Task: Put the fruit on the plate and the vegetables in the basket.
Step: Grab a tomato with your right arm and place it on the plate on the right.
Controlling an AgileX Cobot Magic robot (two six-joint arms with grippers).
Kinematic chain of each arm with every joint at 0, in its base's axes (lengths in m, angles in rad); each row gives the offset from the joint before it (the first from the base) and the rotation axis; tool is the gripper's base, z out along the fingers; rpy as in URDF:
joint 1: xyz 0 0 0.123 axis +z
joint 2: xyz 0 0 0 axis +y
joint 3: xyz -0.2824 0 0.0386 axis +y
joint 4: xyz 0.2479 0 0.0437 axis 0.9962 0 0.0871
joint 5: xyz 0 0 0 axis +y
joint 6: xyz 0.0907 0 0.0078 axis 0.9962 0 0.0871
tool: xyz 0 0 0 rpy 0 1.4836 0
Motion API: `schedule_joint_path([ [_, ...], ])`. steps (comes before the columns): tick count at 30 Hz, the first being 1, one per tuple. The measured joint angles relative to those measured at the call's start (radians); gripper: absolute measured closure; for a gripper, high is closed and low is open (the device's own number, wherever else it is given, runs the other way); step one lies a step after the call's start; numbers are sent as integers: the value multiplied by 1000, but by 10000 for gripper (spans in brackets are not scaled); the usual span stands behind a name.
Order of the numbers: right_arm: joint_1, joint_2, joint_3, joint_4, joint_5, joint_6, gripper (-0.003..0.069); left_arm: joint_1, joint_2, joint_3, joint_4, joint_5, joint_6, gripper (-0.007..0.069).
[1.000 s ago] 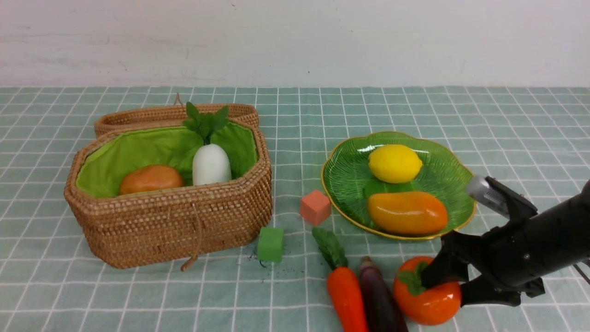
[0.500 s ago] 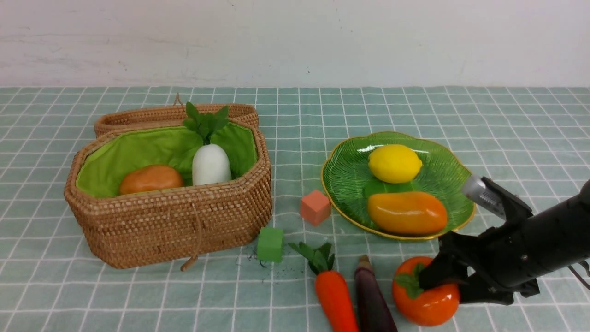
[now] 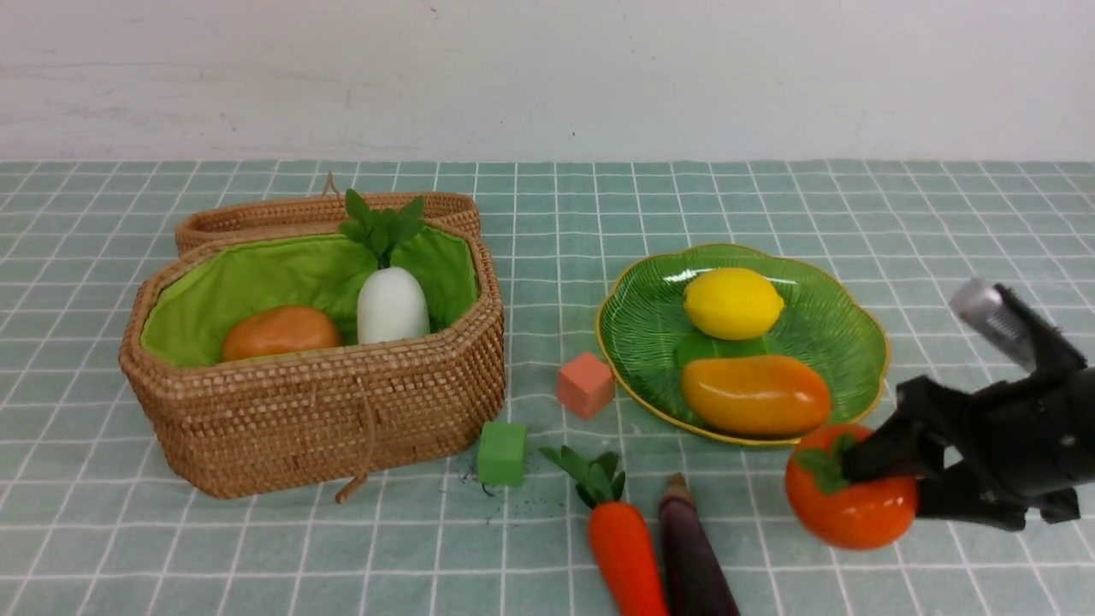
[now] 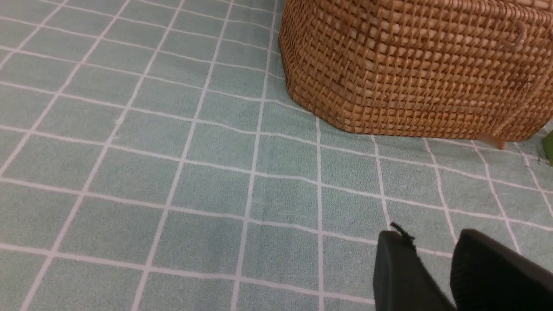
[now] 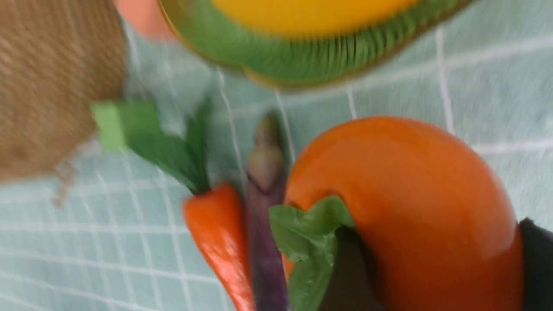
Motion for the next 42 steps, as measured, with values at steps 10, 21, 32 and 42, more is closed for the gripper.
schedule_joint_path([
  [10, -55, 68, -160, 283, -131, -221, 204, 0, 0, 0, 0, 0, 0, 428],
  [21, -55, 325, -288, 418, -192, -312, 204, 0, 0, 0, 0, 0, 0, 414],
  [32, -55, 341, -290, 422, -186, -361, 108, 0, 0, 0, 0, 0, 0, 411],
  [42, -55, 335, -293, 420, -173, -364, 6, 0, 0, 0, 0, 0, 0, 407],
])
